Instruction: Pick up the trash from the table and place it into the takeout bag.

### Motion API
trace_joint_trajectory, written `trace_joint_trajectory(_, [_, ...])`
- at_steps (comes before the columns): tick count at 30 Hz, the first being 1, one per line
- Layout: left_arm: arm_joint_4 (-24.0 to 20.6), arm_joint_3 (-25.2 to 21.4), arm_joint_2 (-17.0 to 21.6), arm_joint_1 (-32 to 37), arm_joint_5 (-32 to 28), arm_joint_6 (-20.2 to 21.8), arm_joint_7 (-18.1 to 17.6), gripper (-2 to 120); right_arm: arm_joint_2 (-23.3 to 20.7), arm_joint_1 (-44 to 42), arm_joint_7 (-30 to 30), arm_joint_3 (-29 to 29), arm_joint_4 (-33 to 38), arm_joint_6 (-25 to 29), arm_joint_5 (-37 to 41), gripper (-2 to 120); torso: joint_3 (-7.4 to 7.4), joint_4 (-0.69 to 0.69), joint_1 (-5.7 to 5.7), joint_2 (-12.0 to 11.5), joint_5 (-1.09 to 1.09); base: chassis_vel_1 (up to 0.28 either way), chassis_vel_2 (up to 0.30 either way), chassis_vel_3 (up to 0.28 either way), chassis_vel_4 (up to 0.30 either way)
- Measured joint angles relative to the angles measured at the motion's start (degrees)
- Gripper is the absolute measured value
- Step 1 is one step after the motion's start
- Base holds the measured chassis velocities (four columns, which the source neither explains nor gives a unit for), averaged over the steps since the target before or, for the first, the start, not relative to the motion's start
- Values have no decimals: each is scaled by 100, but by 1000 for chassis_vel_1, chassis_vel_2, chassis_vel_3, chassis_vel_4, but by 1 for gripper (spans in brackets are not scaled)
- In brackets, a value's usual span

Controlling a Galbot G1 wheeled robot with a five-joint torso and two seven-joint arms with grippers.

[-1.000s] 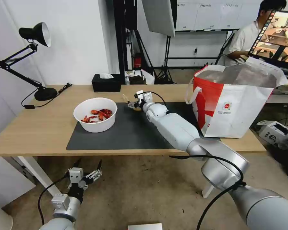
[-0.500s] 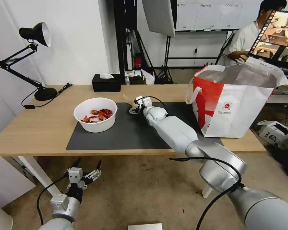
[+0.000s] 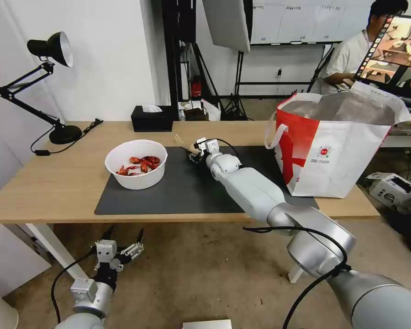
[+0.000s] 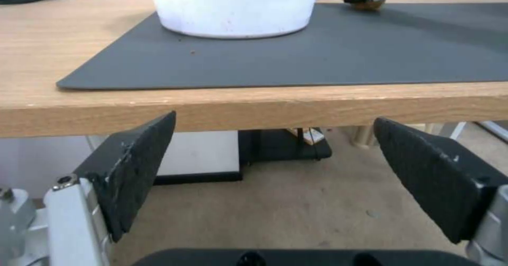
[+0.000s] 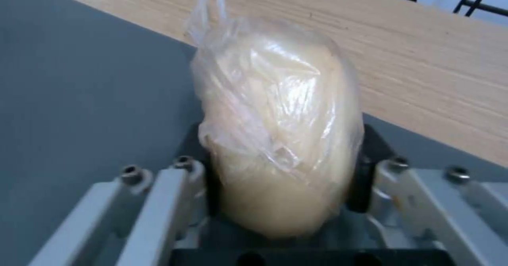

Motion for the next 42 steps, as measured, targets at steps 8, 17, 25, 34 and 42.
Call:
trace_joint_trajectory(8, [-9, 7, 8, -9, 1, 0, 1, 100, -811, -334, 767, -151, 1650, 75, 123, 12, 0, 0, 0, 0, 1, 0, 0, 0, 0])
trace_joint_trajectory(17, [-64, 18, 21, 20, 19, -7, 1, 100, -2162, -1193, 2878, 218, 4712, 121, -226, 8, -1, 1, -1, 0, 2, 0, 0, 0, 0])
trace_joint_trajectory(25, [-118, 80, 28, 58, 98, -11, 0, 100, -3449, -1862, 3427, 1400, 6452, -82, -468, 8, -1, -1, -1, 0, 2, 0, 0, 0, 0])
trace_joint_trajectory(34, [-157, 205, 7, 65, 216, -12, -2, 100, -4432, -1922, 3620, 2321, 6684, -622, 107, 7, 0, -1, -1, 0, 2, 0, 0, 0, 0])
trace_joint_trajectory(42, [-180, 249, -1, 80, 275, -12, -3, 100, -4758, -2002, 3516, 2479, 6552, -970, 398, 7, 0, 0, -1, 0, 1, 0, 0, 0, 0])
